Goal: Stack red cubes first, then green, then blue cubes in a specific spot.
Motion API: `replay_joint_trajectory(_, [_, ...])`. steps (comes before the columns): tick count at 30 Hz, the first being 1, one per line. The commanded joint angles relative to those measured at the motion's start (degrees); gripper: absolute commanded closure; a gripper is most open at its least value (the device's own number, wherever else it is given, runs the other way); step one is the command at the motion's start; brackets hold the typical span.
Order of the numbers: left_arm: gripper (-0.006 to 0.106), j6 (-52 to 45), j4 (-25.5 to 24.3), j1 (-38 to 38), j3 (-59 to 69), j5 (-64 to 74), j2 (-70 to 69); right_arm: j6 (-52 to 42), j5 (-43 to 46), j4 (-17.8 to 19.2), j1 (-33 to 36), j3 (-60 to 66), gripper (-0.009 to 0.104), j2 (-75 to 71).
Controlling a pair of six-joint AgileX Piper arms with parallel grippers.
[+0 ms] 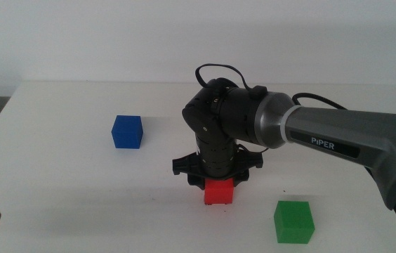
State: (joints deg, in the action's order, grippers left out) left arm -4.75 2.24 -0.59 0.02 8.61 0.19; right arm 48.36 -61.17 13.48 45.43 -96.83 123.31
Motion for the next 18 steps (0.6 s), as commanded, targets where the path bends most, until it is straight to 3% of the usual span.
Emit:
replay_joint_trajectory(1, [0.007, 0.1, 0.2, 0.1, 0.0, -0.7, -0.2, -0.1, -0.4, 0.2, 0.1, 0.2, 0.057, 0.1])
replay_joint_trajectory(2, [0.007, 0.1, 0.2, 0.1, 0.0, -0.7, -0.2, -0.1, -0.4, 0.2, 0.1, 0.2, 0.041, 0.1])
replay_joint_trajectory(6, [0.007, 0.1, 0.2, 0.1, 0.0, -0.7, -0.2, -0.1, -0.4, 0.7, 0.1, 0.2, 0.022, -0.1])
replay_joint_trajectory(12, [0.007, 0.1, 0.2, 0.1, 0.0, -0.7, -0.2, -5.1, -3.7, 1.3, 0.2, 0.2, 0.021, -11.2])
replay_joint_trajectory(14, [0.007, 0.1, 0.2, 0.1, 0.0, -0.7, -0.2, -5.8, -8.5, 3.2, 0.2, 1.0, 0.021, -16.3])
replay_joint_trajectory(18, [0.007, 0.1, 0.2, 0.1, 0.0, -0.7, -0.2, -4.4, -8.8, 5.7, -1.1, 9.7, 0.021, -25.7])
